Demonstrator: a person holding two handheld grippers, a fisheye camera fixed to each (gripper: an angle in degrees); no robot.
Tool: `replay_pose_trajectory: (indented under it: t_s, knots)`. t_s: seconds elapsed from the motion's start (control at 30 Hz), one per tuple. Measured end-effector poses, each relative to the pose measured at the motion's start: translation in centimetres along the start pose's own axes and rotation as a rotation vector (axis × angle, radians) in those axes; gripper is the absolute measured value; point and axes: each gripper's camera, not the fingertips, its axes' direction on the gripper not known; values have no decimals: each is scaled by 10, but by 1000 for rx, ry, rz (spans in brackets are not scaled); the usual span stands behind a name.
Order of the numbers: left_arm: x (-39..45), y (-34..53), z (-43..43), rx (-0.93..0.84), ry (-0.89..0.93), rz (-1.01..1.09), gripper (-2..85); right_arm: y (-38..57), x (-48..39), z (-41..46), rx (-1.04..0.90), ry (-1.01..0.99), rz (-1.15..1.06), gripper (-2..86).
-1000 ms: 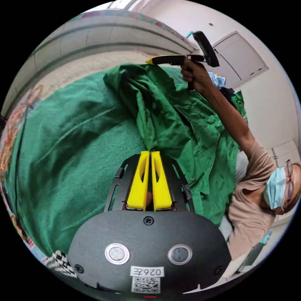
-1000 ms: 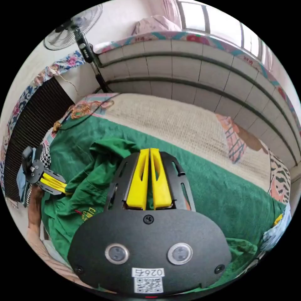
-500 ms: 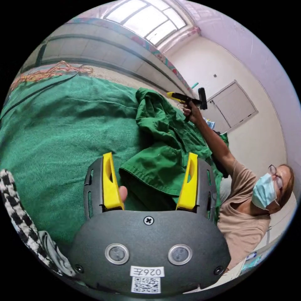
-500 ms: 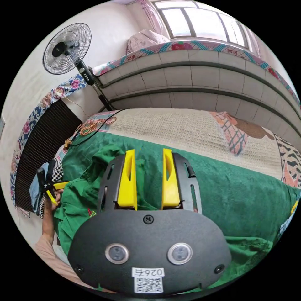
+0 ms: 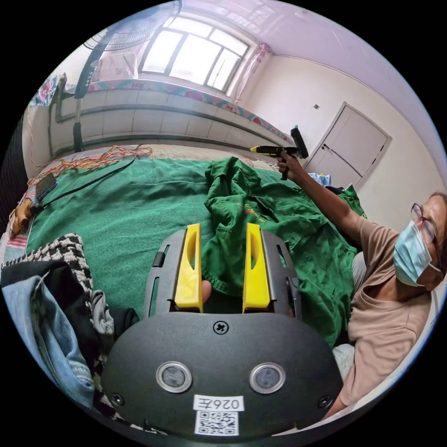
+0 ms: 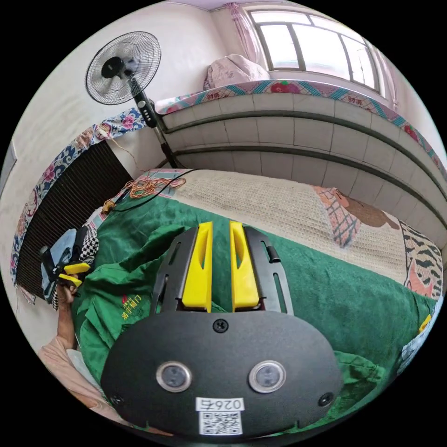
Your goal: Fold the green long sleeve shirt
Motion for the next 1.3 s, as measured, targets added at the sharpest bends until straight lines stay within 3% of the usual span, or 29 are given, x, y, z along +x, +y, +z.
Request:
replay_pose_trajectory:
  t_s: [0.1,0.23,0.27,0.3,0.33,0.4,0.53,0.67,0.77,0.9,1.1,1.3]
  knots:
    - [0,-16,37,-79,90,-10,183,-39,-57,24,-56,-83,-109,61]
    - [35,-18,103,-269,-36,61,152,-77,-141,86,-238,14,-262,132]
    - [45,-17,103,-257,-73,94,130,-78,-151,100,-313,57,-295,89]
    - [65,-17,102,-261,-84,164,85,-73,-168,130,-520,136,-392,2]
    - [83,-15,98,-245,-103,213,66,-68,-178,134,-570,193,-437,-6]
    - [115,-9,93,-210,-187,319,51,-69,-179,92,-428,236,-412,-12]
    - [179,-5,87,-89,-389,492,37,-57,-148,-81,146,171,-235,-15]
    - [170,-18,94,-91,-380,421,38,-46,-120,-158,431,230,-66,-14]
    - [99,-28,107,-139,-159,175,54,-70,-98,-134,281,173,-47,-12]
    - [7,-3,109,-89,117,-121,67,-61,-73,-113,200,396,-56,13]
    - [19,-28,64,111,-81,-90,61,-26,14,-89,-19,148,30,43]
    - [7,-183,158,-60,-58,6,186,-3,69,-19,-220,29,173,122]
